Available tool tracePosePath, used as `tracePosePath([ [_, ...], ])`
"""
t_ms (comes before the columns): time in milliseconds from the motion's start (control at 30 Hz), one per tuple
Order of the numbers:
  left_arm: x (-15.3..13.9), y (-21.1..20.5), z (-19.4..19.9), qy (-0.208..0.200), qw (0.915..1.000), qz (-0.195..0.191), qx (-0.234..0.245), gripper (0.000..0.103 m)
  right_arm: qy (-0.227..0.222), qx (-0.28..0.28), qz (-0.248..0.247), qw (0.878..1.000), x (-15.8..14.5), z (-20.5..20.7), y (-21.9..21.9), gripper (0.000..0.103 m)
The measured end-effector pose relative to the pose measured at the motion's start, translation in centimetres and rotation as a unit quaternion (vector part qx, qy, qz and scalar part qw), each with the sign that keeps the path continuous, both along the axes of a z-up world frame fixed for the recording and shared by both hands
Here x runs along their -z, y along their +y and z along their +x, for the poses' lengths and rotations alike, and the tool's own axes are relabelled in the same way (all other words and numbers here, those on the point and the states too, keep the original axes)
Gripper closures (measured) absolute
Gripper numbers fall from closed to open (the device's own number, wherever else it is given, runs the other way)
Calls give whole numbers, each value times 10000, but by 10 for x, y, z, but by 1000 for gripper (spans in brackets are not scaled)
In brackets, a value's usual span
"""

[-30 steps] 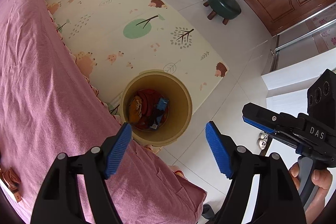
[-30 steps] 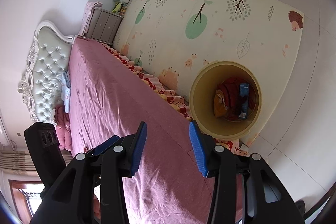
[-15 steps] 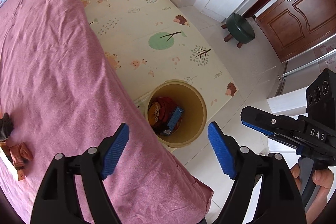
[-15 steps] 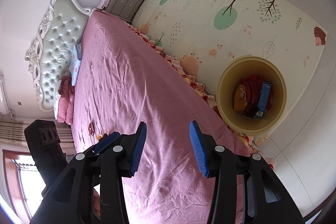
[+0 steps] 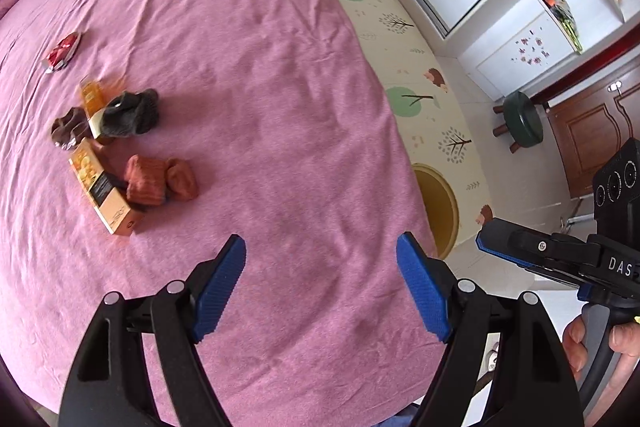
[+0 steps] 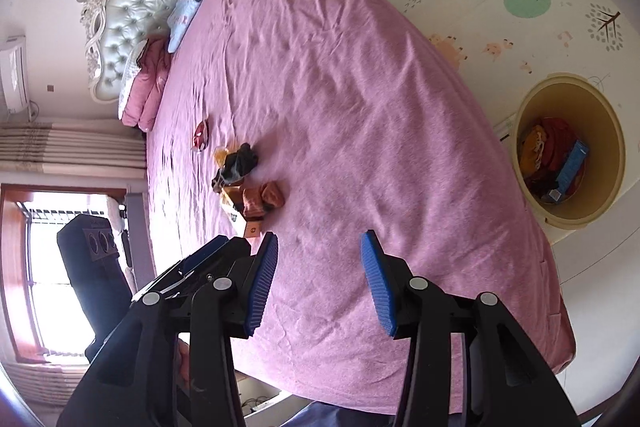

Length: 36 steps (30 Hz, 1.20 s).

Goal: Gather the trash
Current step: 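Move both tools back over the bed toward the gold box and orange socks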

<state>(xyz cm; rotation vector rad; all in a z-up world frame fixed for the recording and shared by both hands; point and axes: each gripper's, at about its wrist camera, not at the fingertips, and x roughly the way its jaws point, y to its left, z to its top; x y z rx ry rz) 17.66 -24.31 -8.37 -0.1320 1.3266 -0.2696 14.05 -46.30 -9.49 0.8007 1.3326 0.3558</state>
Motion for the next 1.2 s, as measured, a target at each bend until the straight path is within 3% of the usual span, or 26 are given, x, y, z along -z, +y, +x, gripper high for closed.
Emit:
tracePosePath([
  [333, 4, 107, -18, 67, 9953, -11, -961, 20, -6, -673, -178, 9976, -4, 17, 100, 39],
  [533, 15, 151, -15, 196, 9897, -77, -1416, 19, -76, -947, -437, 9945, -2, 29, 141, 33],
  [1200, 77, 204, 51, 665, 9761, -129, -2064, 14, 410, -1354, -696, 9875, 53, 91, 194, 33],
])
